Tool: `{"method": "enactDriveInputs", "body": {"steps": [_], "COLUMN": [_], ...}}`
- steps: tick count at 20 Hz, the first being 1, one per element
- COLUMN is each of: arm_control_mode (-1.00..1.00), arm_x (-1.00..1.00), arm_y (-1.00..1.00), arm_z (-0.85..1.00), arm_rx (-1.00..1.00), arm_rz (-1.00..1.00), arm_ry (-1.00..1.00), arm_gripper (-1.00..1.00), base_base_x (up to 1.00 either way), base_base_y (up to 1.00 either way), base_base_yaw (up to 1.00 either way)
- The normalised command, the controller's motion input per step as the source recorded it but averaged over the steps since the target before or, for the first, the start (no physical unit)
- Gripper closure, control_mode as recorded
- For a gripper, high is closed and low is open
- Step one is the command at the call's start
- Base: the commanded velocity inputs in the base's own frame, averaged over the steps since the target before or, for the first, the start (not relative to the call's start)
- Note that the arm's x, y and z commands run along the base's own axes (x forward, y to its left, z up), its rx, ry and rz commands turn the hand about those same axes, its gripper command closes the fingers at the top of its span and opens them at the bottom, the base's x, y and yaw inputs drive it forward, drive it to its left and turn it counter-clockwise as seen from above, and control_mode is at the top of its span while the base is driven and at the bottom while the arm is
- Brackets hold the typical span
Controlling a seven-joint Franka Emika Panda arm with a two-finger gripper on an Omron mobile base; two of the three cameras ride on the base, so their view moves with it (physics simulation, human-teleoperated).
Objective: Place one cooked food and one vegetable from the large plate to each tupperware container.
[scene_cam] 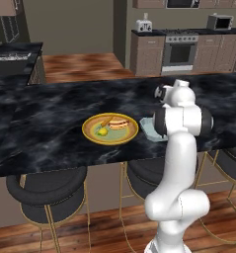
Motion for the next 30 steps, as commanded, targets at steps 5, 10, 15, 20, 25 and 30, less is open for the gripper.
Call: {"method": "enactDriveInputs", "body": {"steps": [5,10,15,20,25,30], "arm_control_mode": [-1.00,-1.00,-1.00,-1.00,-1.00,-1.00], "arm_x": [0.20,0.26,0.28,0.07,0.00,0.00], "arm_y": [0.76,0.62,0.02,0.07,0.38,0.67], "arm_z": [0.00,0.00,-0.19,-0.25,-0.03,0.00], "arm_rx": [-0.19,-0.18,-0.14,-0.12,-0.07,-0.05], "arm_rz": [-0.16,-0.14,-0.18,-0.22,-0.23,-0.13], "arm_ry": [0.03,0.00,0.04,0.05,0.03,0.00], "arm_gripper": [1.00,1.00,1.00,1.00,1.00,1.00], "base_base_x": [0.00,0.00,0.00,0.00,0.00,0.00], "base_base_y": [0.00,0.00,0.00,0.00,0.00,0.00], "base_base_yaw": [0.00,0.00,0.00,0.00,0.00,0.00]}}
